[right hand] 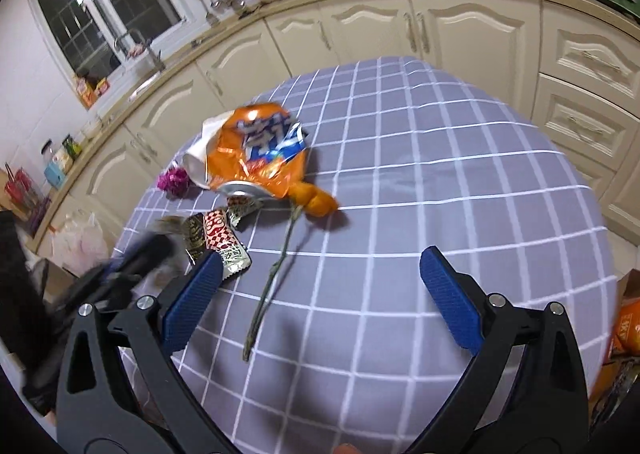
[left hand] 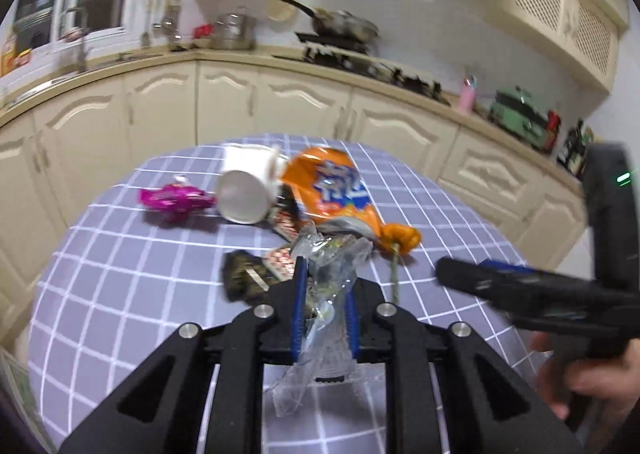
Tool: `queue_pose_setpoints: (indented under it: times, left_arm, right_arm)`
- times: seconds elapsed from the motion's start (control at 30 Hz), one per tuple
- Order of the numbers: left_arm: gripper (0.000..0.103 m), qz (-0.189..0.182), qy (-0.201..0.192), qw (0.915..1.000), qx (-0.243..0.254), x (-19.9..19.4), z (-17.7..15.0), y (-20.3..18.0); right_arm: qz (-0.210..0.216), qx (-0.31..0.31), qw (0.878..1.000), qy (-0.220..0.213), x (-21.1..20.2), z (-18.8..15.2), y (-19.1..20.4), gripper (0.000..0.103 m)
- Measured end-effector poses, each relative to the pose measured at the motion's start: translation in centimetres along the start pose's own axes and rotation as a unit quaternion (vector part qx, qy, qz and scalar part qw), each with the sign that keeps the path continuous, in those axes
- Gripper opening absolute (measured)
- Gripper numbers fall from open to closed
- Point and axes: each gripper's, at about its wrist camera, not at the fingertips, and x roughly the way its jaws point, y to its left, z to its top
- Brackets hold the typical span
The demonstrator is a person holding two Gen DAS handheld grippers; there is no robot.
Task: Collect trash
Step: 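Grasp the clear plastic wrapper with the left tool while the right tool grasps the orange stem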
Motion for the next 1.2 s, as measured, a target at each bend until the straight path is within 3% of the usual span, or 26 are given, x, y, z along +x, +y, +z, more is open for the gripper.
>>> queue_pose_setpoints:
  times: [0.2, 0.3, 0.37, 0.43, 0.67, 0.83, 0.9, 0.93, 0.97, 1.1, 1.2]
  left_arm:
    - [0.016, 0.009, -0.016, 0.9995, -0.026, -1.7, 0.0, 1.9]
    - [0.016, 0.006, -0.017, 0.9994, -0.03, -2.0, -0.3, 2.1]
    - [0.016, 0.003, -0.018, 0.9993, -0.032, -2.3, -0.4, 2.3]
    - [0.016, 0.003, -0.021, 0.9992, -0.033, -2.6, -0.5, 2.2]
    - [0.016, -0.012, -0.027, 0.999, -0.032, -3.2, -0.5, 0.8]
    - [0.016, -0.024, -0.028, 0.9989, -0.028, -3.3, -0.2, -0.8]
    - [0.016, -0.024, -0.031, 0.9989, -0.024, -3.6, -0.2, -1.2]
    - [0.016, -0.024, -0.032, 0.9989, -0.024, -3.7, -0.1, -1.3]
    - [0.016, -0.023, -0.034, 0.9989, -0.024, -3.9, -0.1, -1.4]
    - [0.016, -0.019, -0.033, 0.999, -0.023, -4.2, -0.2, -1.1]
    - [0.016, -0.017, -0.031, 0.9991, -0.024, -4.3, -0.3, -0.7]
  right_arm:
    - [-0.025, -0.025, 0.999, 0.023, 4.1, 0.8, 1.8, 0.062]
    - [-0.048, -0.034, 0.998, 0.014, 4.6, 1.1, 1.9, 0.033]
    - [-0.027, -0.025, 0.999, 0.02, 4.4, 1.1, 1.3, 0.009]
    - [-0.024, -0.024, 0.999, 0.013, 3.6, 0.7, 0.8, 0.006]
    - [-0.007, -0.023, 0.999, -0.024, -1.3, -0.2, -0.7, 0.005]
    - [-0.017, -0.034, 0.999, -0.016, -1.7, 0.3, -0.9, 0.006]
    - [-0.014, -0.033, 0.999, -0.009, -1.1, 0.5, -0.7, 0.021]
    - [-0.015, -0.035, 0.999, -0.016, -1.0, 0.5, -0.5, 0.06]
    - [-0.023, -0.046, 0.998, -0.024, -0.7, 0.4, -0.1, 0.075]
    - [-0.036, -0.07, 0.997, -0.007, 1.7, 1.0, 0.8, 0.072]
    - [-0.046, -0.083, 0.995, 0.01, 3.9, 1.7, 0.9, 0.059]
